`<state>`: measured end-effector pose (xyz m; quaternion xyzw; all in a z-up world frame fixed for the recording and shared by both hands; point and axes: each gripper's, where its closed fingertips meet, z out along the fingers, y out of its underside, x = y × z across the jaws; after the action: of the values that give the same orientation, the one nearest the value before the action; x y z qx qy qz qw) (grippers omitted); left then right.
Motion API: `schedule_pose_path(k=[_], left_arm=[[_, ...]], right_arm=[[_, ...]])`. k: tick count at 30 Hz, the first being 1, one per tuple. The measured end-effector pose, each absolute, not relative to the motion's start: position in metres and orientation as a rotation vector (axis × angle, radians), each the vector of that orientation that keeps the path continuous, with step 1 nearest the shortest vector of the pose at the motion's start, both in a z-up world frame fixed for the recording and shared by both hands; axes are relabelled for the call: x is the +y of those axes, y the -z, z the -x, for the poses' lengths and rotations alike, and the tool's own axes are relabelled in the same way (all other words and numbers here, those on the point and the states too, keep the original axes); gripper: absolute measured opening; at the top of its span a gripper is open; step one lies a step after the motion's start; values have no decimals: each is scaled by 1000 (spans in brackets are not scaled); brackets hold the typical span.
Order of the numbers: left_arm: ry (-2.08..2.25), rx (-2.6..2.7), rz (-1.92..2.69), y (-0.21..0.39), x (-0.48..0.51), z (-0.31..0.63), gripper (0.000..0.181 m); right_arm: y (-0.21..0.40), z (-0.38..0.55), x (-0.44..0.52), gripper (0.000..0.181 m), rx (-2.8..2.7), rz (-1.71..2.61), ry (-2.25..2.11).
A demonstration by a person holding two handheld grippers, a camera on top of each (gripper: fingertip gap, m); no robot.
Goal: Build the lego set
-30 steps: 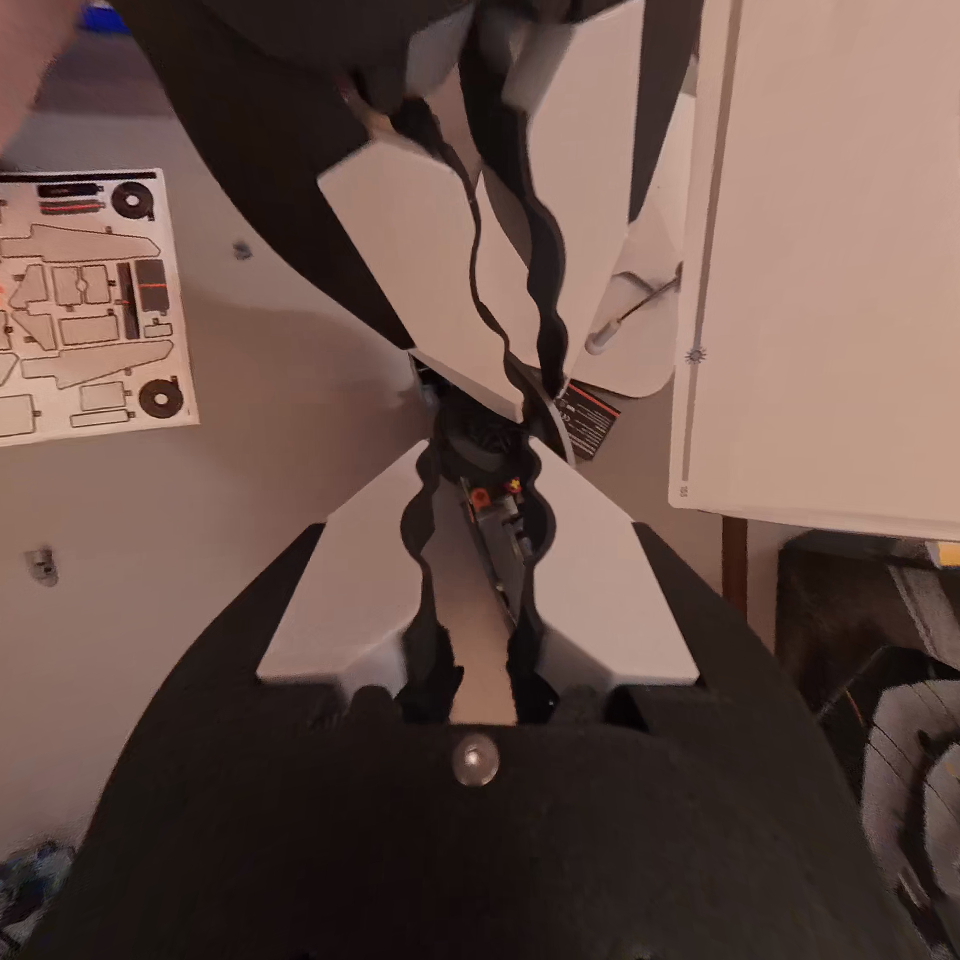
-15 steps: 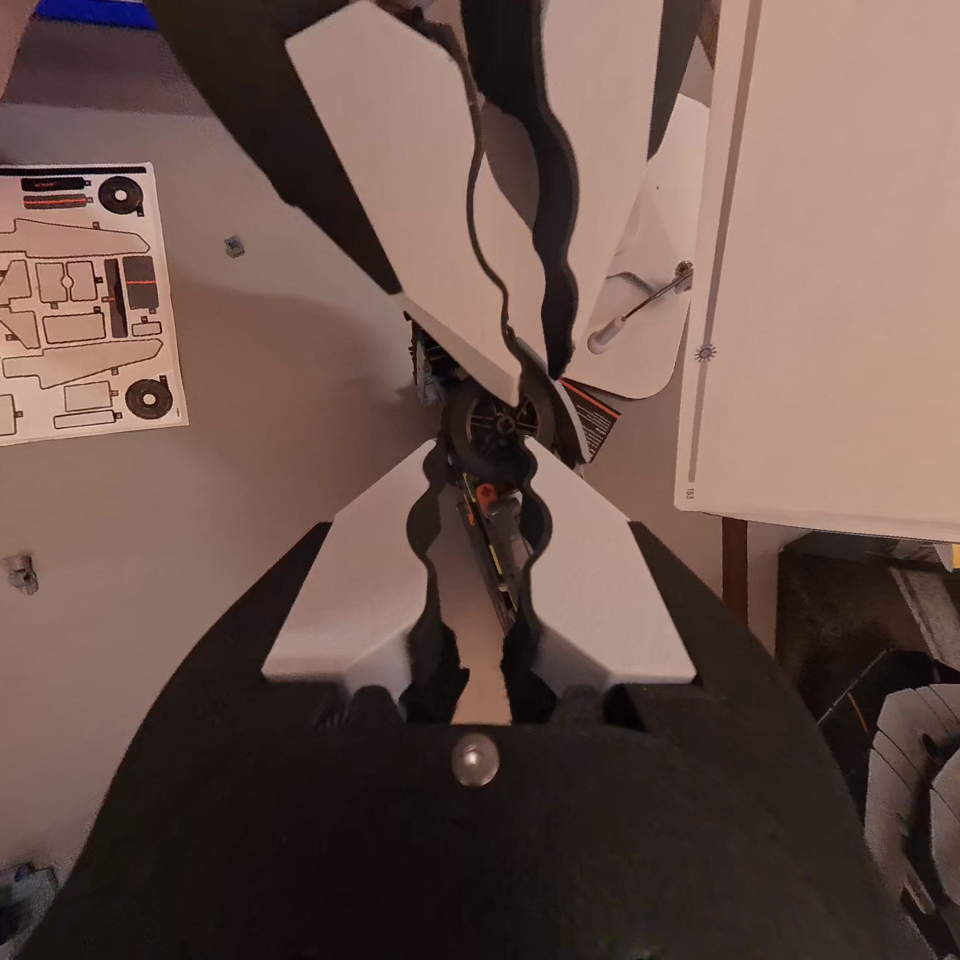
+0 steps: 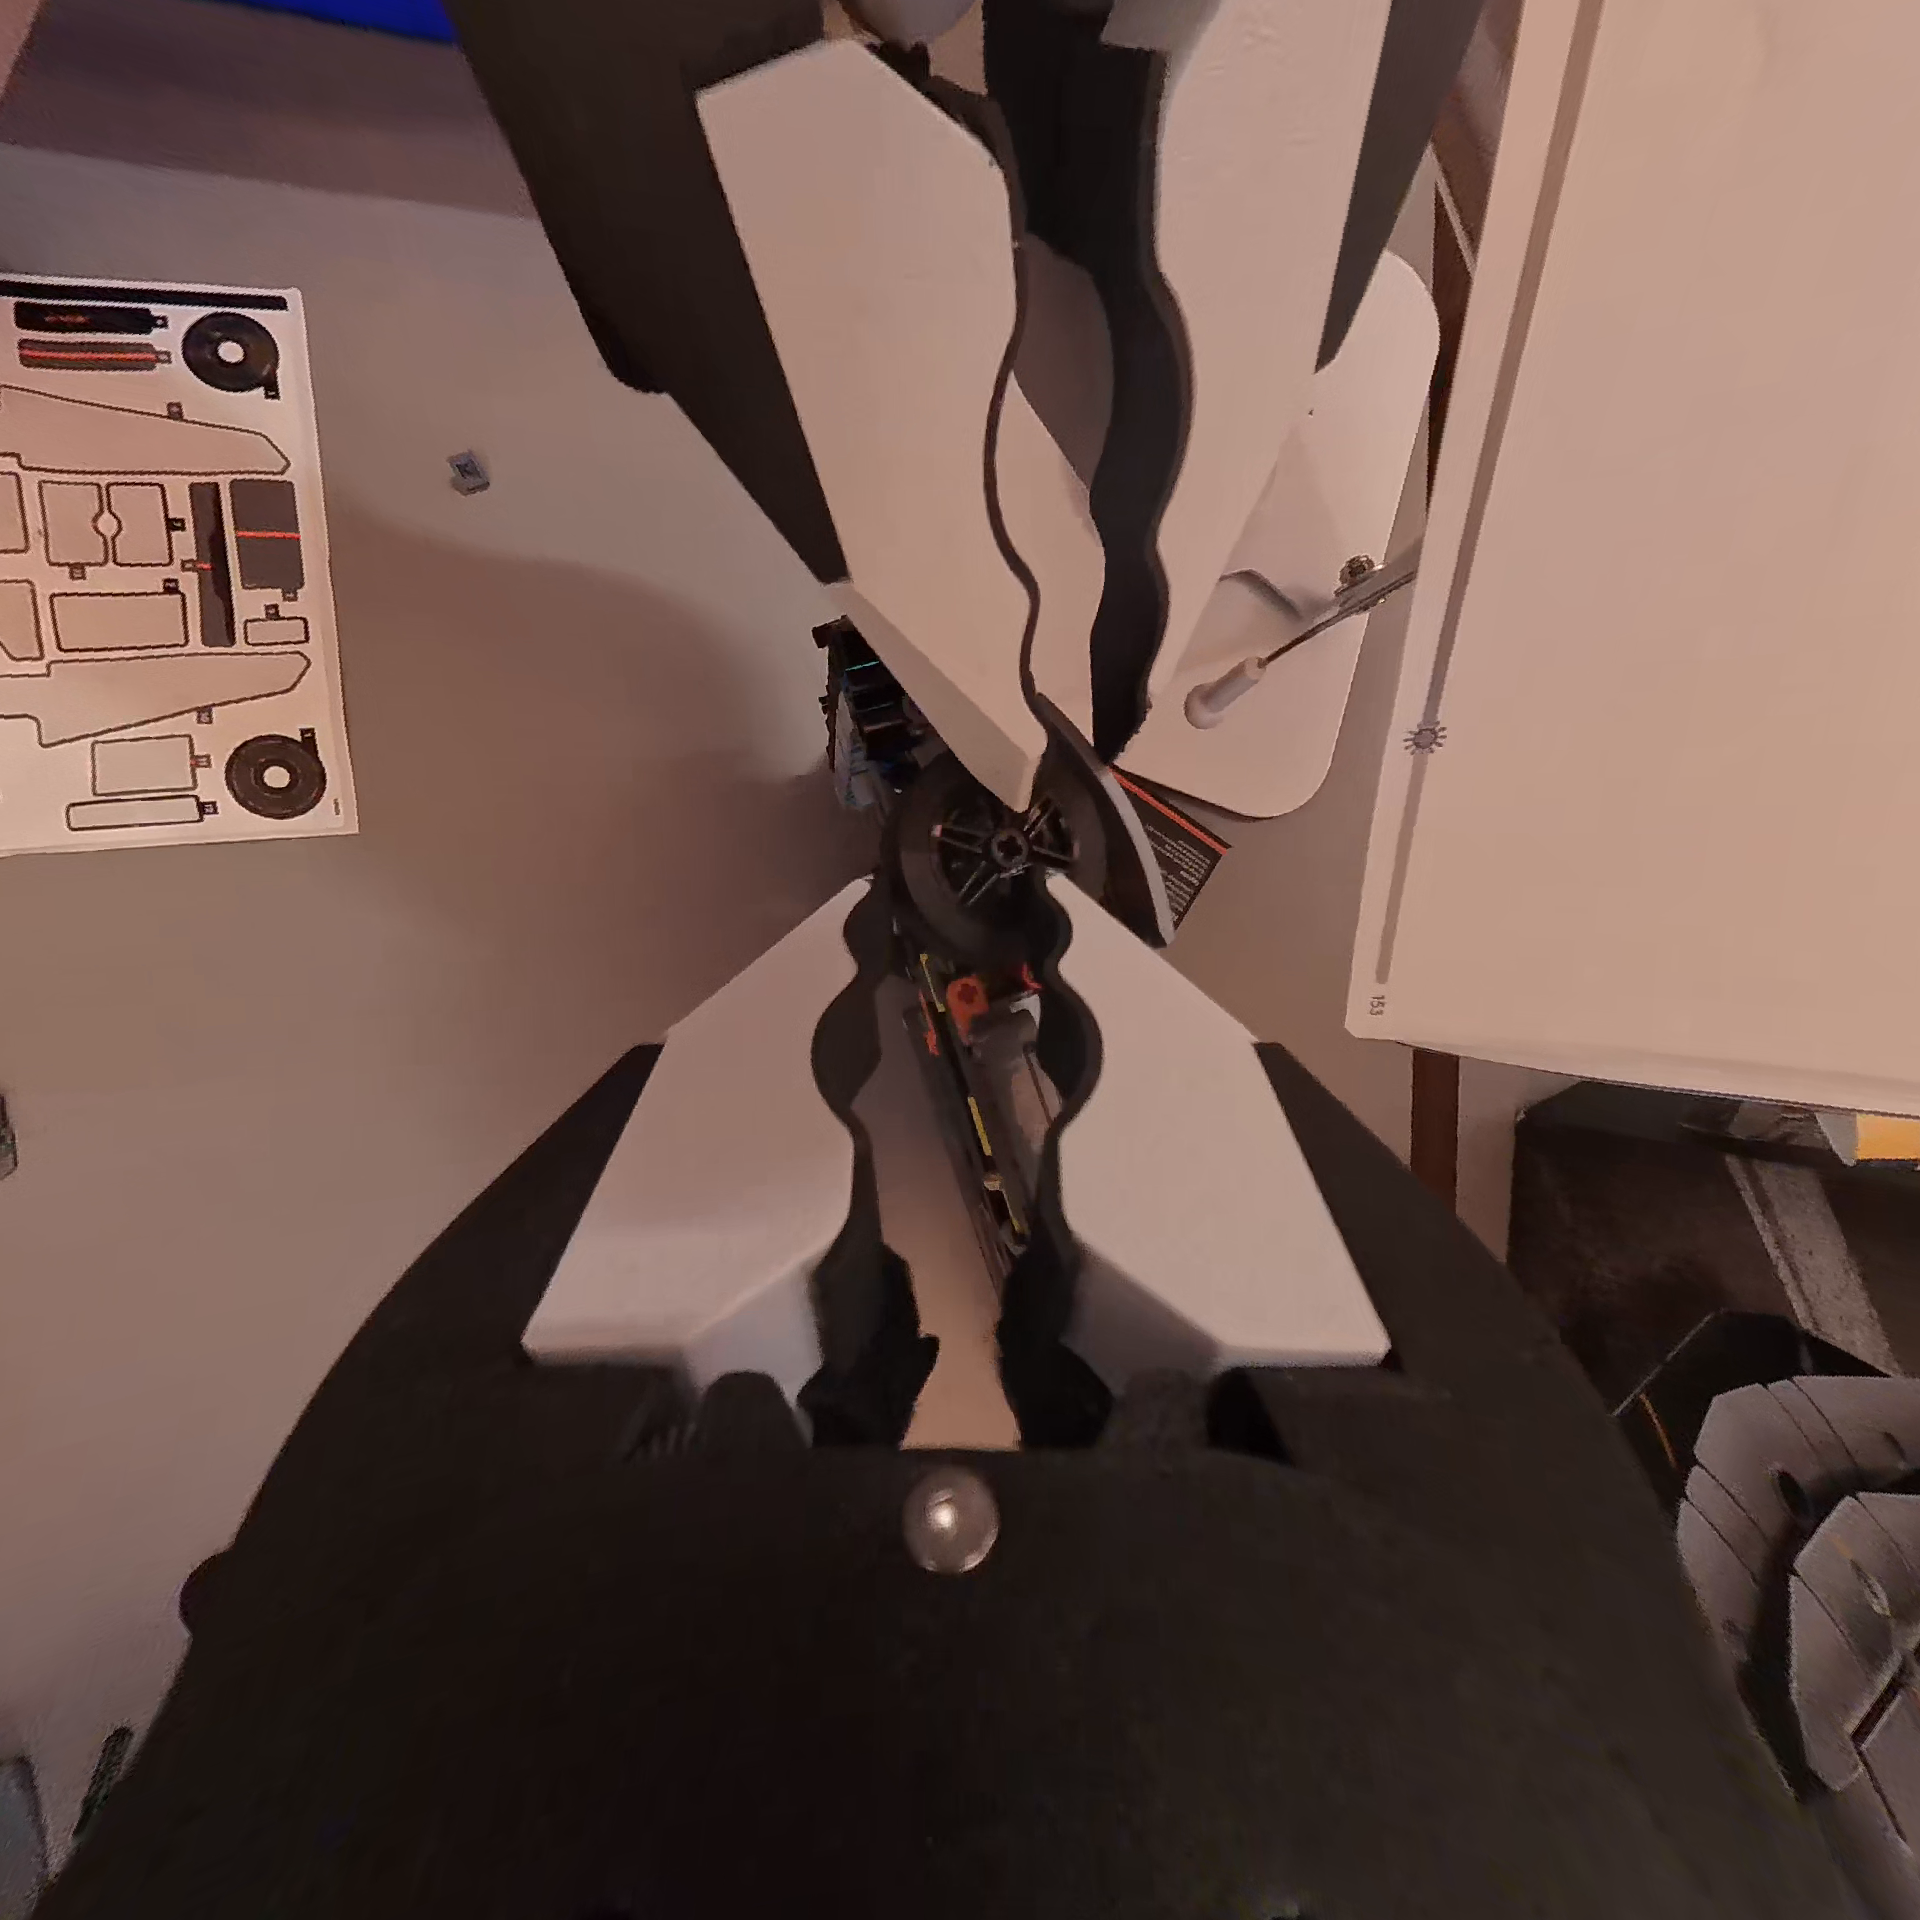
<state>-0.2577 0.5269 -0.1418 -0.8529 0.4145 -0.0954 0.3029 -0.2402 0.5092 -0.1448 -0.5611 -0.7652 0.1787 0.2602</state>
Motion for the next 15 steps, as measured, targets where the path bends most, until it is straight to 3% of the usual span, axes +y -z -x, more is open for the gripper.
schedule_pose_path(k=[15], left_arm=[[277, 1110, 2236, 142, 527, 258, 12]], right_arm=[[145, 241, 508, 23, -2057, 1417, -364]])
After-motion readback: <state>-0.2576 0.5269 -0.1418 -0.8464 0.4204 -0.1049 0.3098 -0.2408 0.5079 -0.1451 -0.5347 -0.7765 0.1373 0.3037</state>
